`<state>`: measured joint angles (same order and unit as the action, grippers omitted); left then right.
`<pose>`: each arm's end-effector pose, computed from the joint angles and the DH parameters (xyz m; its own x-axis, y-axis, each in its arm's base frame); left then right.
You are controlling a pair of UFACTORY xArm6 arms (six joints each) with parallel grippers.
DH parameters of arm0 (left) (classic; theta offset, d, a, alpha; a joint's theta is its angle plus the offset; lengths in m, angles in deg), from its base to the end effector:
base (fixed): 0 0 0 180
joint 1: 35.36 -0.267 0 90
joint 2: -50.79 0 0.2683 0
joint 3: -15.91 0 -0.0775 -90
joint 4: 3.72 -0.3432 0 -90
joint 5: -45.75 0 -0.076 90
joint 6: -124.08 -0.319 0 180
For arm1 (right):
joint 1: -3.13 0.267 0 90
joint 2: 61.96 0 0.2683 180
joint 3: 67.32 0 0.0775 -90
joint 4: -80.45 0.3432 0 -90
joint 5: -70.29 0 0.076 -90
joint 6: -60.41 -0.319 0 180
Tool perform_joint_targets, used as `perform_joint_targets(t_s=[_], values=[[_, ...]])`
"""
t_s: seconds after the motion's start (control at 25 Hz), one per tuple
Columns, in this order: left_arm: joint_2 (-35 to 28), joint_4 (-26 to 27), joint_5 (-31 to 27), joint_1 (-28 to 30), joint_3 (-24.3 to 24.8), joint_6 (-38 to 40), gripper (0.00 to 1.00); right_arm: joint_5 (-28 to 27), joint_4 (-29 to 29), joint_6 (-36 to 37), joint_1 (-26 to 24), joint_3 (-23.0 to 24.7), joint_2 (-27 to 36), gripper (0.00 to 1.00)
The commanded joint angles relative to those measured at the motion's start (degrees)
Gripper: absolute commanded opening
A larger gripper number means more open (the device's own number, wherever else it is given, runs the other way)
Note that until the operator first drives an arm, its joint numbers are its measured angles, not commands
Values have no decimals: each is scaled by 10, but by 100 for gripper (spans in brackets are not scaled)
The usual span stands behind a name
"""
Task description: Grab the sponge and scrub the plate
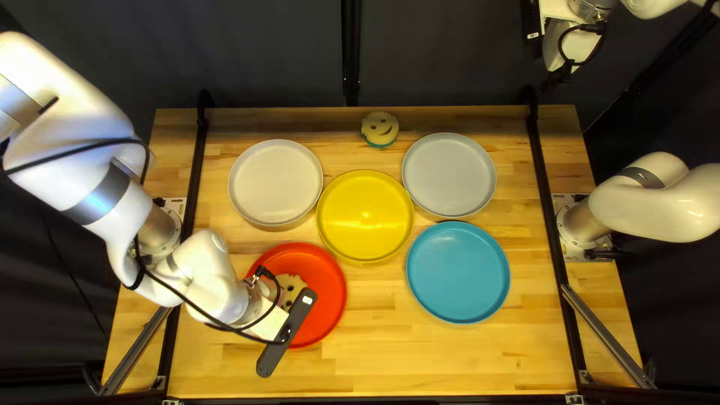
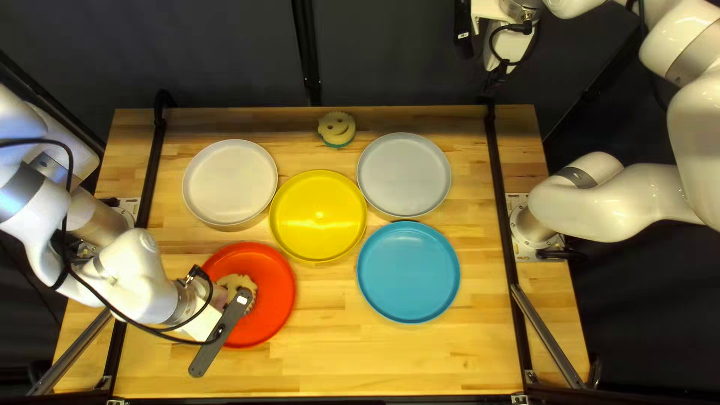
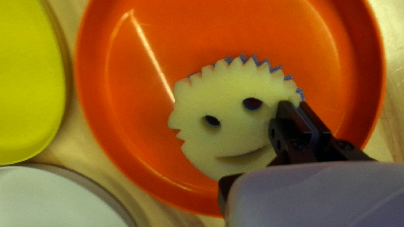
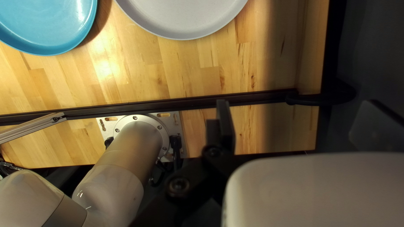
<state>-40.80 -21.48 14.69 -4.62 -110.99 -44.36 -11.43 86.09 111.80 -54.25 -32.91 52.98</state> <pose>0.3483 -0.1718 0.0113 0.8159 -0.5610 0.1398 -0.5394 -0.8257 -0.1652 0.1911 -0.2431 0.2112 0.9906 -0.1216 0.0624 -0.1167 -0.9902 -0.0773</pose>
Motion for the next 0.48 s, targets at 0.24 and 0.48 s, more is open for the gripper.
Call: perform_joint_targets(t_s=[0.24, 0.48], values=[[-119, 32, -90, -83, 28, -105, 0, 0, 0, 0, 0, 0, 0, 100], [-152, 42, -94, -151, 64, -157, 0, 0, 0, 0, 0, 0, 0, 100]])
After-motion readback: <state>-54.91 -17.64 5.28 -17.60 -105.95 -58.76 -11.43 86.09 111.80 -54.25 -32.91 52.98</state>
